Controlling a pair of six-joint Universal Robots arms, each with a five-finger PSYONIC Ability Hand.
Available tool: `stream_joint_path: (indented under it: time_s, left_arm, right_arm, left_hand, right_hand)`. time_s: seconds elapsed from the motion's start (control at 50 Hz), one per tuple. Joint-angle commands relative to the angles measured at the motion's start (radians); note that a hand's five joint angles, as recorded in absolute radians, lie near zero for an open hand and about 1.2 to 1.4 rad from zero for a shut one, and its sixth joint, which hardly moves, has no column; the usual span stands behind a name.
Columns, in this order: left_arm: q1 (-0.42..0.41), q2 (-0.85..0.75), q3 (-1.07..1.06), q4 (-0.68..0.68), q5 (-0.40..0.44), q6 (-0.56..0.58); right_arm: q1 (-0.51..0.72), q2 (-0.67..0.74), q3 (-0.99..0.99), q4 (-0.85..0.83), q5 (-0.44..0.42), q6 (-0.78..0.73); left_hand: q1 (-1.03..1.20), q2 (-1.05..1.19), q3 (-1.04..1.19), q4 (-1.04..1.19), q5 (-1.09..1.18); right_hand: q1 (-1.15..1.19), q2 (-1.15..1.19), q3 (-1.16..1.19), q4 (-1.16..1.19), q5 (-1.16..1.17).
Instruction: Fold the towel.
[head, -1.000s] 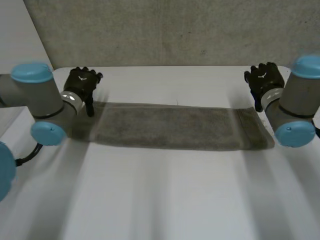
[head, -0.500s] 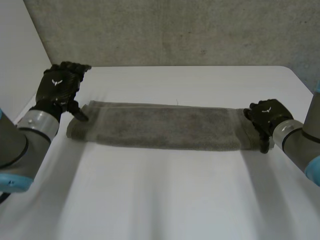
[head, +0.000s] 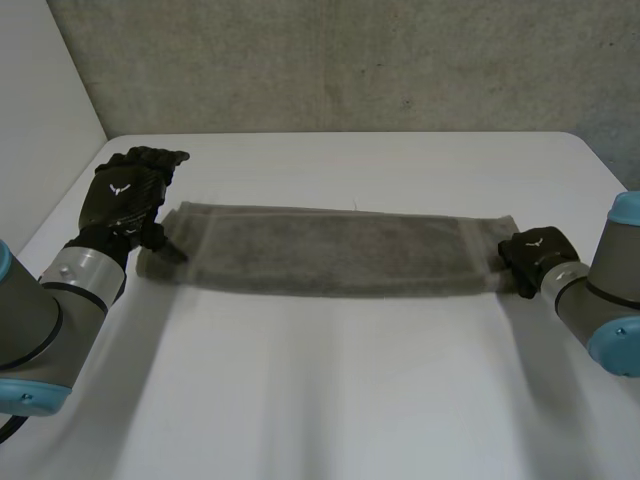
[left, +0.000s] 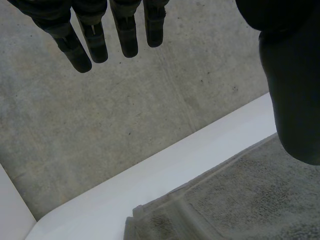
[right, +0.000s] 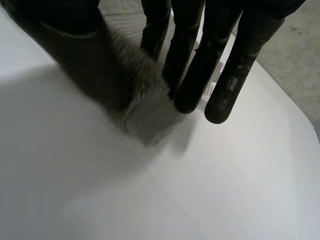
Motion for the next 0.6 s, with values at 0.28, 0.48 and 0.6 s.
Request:
stream_joint_path:
  time_s: [0.28, 0.48, 0.6]
  left_arm:
    - [0.009, 0.0, -0.001, 0.0, 0.0, 0.0]
    - [0.001, 0.001, -0.001, 0.0, -0.005, 0.0]
    - [0.001, 0.0, -0.001, 0.0, -0.006, 0.003]
  right_arm:
    - [-0.197, -0.139, -0.068, -0.06, 0.179, -0.14]
    - [0.095, -0.234, -0.109, -0.29, 0.129, -0.201]
    - [0.35, -0.164, -0.166, -0.35, 0.037, -0.253]
  left_hand:
    - [-0.076, -0.067, -0.054, -0.069, -0.214]
    - [-0.076, -0.067, -0.054, -0.069, -0.214]
    - [-0.073, -0.064, -0.051, -0.066, -0.211]
  right_hand:
    - [0.212, 0.177, 0.187, 0.181, 0.19]
    - [0.212, 0.177, 0.187, 0.181, 0.19]
    - [0.212, 0.177, 0.187, 0.181, 0.19]
